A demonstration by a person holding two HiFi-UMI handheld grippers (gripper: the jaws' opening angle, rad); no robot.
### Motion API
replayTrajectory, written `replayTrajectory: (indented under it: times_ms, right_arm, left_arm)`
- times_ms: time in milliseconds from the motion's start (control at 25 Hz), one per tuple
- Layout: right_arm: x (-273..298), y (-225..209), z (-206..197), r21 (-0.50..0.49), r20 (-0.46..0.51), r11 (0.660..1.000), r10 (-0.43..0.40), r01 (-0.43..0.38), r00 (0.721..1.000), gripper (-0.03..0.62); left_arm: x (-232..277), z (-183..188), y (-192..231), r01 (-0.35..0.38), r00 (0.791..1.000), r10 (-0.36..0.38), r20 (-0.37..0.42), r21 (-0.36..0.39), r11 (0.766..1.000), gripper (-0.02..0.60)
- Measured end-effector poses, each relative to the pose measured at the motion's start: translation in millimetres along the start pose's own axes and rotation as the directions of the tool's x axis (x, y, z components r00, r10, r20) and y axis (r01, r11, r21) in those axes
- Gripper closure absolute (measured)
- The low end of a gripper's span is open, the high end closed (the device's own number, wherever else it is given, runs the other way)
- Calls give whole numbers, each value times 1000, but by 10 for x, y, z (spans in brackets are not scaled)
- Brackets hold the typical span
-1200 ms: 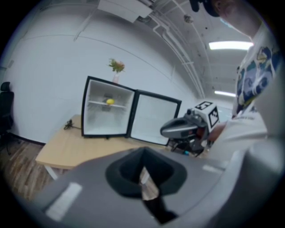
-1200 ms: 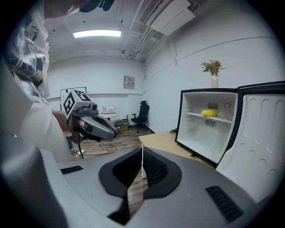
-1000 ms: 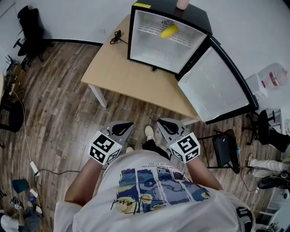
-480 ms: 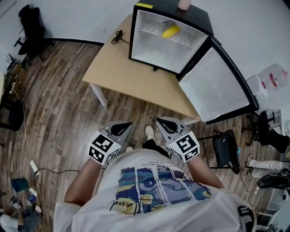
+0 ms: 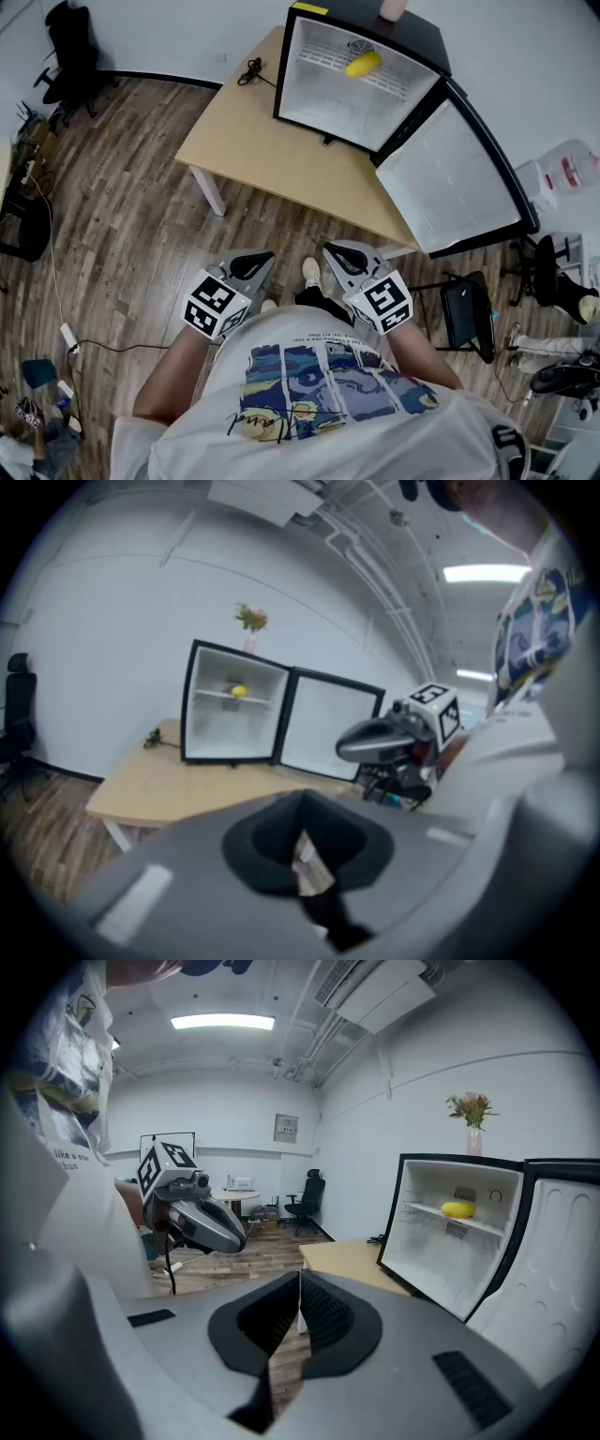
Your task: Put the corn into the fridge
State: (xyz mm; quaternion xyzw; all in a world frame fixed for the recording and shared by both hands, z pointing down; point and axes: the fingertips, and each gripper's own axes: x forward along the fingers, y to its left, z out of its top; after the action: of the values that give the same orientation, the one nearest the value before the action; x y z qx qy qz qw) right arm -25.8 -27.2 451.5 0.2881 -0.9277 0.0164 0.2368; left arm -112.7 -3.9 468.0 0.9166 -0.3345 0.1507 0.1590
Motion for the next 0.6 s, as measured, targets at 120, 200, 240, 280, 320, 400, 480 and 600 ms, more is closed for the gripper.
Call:
replayTrajectory:
  times_ms: [120,200,240,280,320,400,480,600]
  right_arm:
    - [12,5,7,-2,0,1000,0,0,1000,579]
    - [21,0,11,-2,0,1000,0,0,1000,579]
    - [28,-3,8,-2,-1,1000,0,0,1000,579]
    - [36,-5,4,-2,-2,1000,1,-1,1000,579]
    - [46,-5,4,-2,-2,1000,2,-2,1000,579]
    - [70,-2,18,-3,-2,1000,5,-5,1000,579]
    - [101,4,40,-6,-3,1000,9,-9,1000,580]
    - [166,16,71,-15,-4,1000,14,-14,1000,580]
  left_arm:
    - [-22,-7,15,-5,1000,5,0,-2,1000,571]
    - [-28,-4,22,-7,1000,7,0,-1,1000,572]
    - [-28,-3,25,-8,1000,8,1,-1,1000,572]
    - [-29,-4,27,-9,1000,9,1,0,1000,572]
    - [-34,-7,32,-12,1000,12,0,0,1000,572]
    - [-53,-15,49,-18,1000,18,-1,-1,1000,572]
    - [-81,-24,75,-25,1000,25,-2,-4,1000,572]
    - [-130,-52,133,-37,999,37,-3,-11,999,572]
